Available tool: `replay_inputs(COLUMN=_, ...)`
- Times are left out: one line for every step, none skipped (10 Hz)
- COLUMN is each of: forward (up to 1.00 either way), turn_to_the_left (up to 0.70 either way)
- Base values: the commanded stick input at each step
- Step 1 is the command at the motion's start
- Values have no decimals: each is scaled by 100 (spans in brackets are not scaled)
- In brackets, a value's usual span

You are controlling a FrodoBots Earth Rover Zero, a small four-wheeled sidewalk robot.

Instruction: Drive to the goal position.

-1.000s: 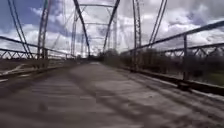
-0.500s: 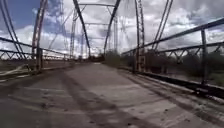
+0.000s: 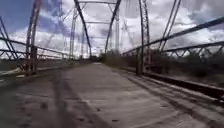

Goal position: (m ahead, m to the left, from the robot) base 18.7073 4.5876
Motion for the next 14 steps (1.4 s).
replay_inputs(forward=100, turn_to_the_left=-6)
replay_inputs(forward=100, turn_to_the_left=-6)
replay_inputs(forward=100, turn_to_the_left=-6)
replay_inputs(forward=100, turn_to_the_left=-6)
replay_inputs(forward=100, turn_to_the_left=-6)
replay_inputs(forward=100, turn_to_the_left=-6)
replay_inputs(forward=100, turn_to_the_left=-6)
replay_inputs(forward=100, turn_to_the_left=-6)
replay_inputs(forward=100, turn_to_the_left=-6)
replay_inputs(forward=100, turn_to_the_left=-6)
replay_inputs(forward=100, turn_to_the_left=-6)
replay_inputs(forward=100, turn_to_the_left=-6)
replay_inputs(forward=100, turn_to_the_left=-6)
replay_inputs(forward=100, turn_to_the_left=-6)
